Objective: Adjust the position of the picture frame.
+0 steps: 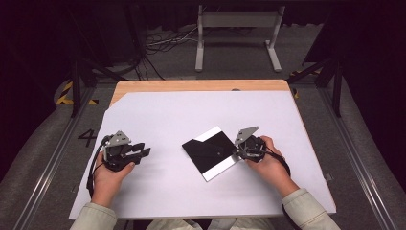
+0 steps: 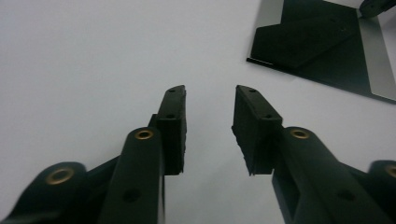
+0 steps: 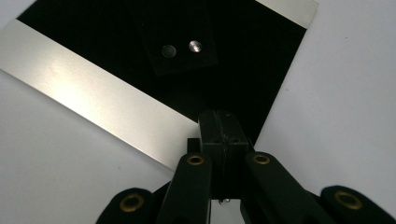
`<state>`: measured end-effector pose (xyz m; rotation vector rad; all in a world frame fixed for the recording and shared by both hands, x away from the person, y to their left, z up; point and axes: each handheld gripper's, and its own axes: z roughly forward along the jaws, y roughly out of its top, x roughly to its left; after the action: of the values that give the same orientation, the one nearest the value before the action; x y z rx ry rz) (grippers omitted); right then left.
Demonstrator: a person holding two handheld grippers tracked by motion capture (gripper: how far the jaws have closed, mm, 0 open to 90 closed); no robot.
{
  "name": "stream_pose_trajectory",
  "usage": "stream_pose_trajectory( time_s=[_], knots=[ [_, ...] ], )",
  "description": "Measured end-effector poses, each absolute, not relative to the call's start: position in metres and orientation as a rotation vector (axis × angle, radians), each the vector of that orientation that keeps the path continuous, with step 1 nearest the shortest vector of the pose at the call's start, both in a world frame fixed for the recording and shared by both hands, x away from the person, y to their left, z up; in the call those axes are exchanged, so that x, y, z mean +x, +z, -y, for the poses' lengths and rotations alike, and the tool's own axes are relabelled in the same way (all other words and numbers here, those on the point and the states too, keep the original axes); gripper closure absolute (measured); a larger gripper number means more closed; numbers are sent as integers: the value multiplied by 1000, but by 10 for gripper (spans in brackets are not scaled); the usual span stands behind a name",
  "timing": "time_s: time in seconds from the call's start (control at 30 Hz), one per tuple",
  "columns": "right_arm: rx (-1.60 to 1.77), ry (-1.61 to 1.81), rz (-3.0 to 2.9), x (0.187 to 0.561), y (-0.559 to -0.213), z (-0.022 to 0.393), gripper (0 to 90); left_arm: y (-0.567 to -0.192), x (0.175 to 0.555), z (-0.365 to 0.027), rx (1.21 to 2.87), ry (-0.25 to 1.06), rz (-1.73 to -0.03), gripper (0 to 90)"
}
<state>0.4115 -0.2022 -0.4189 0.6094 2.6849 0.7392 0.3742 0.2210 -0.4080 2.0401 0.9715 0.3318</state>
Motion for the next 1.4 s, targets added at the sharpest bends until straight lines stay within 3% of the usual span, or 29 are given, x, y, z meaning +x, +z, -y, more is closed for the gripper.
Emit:
stream_pose_trajectory(
  time_s=[0.07, 0.37, 0.63, 1.13, 1.4],
  knots=[
    [621, 771, -2674, 408, -416, 205, 900, -411, 380, -220, 2057, 205, -962, 707],
    [668, 855, -2621, 397, -401, 223, 900, -406, 389, -201, 2069, 203, -916, 900],
    [751, 900, -2553, 383, -391, 247, 900, -408, 406, -175, 2096, 185, -879, 900],
    [874, 901, -2472, 361, -389, 285, 900, -436, 439, -144, 2013, 104, -987, 900],
    [919, 888, -2447, 350, -390, 299, 900, -437, 448, -125, 2069, 126, -944, 900]
  ],
)
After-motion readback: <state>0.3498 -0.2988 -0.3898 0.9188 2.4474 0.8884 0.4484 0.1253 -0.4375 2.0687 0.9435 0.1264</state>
